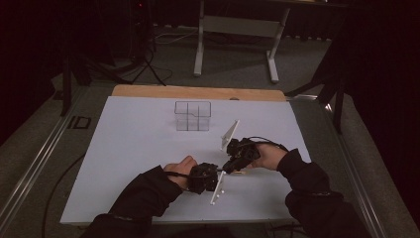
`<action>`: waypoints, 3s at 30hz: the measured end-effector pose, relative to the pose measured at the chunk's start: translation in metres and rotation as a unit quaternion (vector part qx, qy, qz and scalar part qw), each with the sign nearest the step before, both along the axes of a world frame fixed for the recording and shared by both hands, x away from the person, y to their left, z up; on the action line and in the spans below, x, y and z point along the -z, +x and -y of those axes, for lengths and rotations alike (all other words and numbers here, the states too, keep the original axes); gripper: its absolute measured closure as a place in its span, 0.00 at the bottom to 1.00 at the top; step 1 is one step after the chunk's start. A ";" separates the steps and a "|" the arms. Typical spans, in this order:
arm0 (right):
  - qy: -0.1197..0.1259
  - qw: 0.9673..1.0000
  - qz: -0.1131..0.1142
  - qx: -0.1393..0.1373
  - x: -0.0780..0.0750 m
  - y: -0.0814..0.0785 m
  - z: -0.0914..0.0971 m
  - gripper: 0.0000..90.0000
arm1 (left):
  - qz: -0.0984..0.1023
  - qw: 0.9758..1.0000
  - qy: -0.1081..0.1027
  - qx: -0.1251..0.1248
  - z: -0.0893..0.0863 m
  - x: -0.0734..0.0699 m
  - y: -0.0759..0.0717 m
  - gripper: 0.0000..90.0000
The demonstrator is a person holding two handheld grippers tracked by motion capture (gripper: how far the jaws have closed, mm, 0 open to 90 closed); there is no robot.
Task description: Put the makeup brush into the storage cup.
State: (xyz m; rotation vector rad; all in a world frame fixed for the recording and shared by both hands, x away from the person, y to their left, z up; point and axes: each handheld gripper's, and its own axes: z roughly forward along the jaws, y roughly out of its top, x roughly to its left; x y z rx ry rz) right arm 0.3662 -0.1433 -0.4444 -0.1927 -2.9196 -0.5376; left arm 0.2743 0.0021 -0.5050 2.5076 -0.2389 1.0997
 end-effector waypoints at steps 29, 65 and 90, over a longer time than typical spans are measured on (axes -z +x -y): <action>0.133 0.984 0.102 0.066 -0.059 -0.008 0.031 0.45 | -0.179 0.968 -0.170 -0.054 -0.034 -0.015 0.030 0.94; 0.302 0.907 0.211 0.202 -0.027 -0.048 0.072 0.14 | -0.333 0.832 -0.431 -0.104 -0.082 -0.021 0.052 0.94; 0.340 0.903 0.050 0.259 0.014 -0.046 0.038 0.23 | -0.370 0.706 -0.603 -0.031 -0.088 -0.028 0.052 0.94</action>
